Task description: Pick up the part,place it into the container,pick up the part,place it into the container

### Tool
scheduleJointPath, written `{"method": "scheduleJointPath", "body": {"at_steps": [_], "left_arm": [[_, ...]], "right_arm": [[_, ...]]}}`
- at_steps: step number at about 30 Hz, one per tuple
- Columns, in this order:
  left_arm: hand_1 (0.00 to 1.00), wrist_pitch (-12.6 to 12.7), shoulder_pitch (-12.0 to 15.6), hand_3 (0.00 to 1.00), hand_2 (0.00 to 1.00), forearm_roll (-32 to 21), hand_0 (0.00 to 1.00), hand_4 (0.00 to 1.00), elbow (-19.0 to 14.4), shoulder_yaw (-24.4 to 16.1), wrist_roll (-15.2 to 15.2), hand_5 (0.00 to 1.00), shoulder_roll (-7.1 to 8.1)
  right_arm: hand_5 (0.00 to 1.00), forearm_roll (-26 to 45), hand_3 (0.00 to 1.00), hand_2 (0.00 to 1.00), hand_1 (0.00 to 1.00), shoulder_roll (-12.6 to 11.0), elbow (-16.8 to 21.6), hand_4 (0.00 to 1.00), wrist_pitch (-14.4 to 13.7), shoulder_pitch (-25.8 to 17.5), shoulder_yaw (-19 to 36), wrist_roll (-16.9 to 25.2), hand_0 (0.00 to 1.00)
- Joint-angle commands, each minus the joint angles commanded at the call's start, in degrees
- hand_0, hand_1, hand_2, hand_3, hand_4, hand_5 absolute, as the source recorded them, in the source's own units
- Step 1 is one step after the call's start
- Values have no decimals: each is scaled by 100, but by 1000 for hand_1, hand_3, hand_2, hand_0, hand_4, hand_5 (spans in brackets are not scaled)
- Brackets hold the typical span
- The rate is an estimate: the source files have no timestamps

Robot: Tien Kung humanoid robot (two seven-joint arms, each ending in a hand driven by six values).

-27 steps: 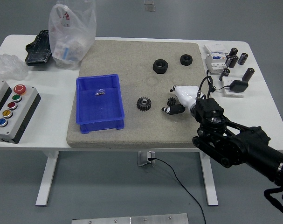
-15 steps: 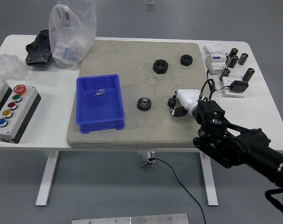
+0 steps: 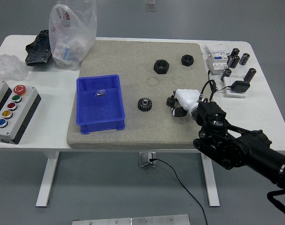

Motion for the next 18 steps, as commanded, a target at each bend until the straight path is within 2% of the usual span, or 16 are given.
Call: {"method": "scheduleJointPath", "body": {"at_steps": [5, 9, 13, 18], "left_arm": [[562, -1, -1, 622, 563, -7, 716, 663, 0, 5, -5, 457, 1], [562, 0, 1, 622, 563, -12, 716, 663, 0, 6, -5, 457, -2], [562, 4, 3, 622, 563, -14, 716, 662, 0, 4, -1, 457, 1], [562, 3, -3, 622, 563, -24, 716, 663, 0, 12, -4, 457, 2]], "right_arm": [[191, -5, 435, 305, 407, -11, 53, 316, -53, -1, 19, 14, 290], [191, 4, 435, 305, 407, -54, 240, 316, -94, -5, 80, 10, 290], [190, 6, 434, 305, 408, -84, 659, 313, -104, 45, 32, -49, 288], [196, 43, 432, 304, 407, -6, 1104, 312, -103, 197, -201, -104, 286]]}}
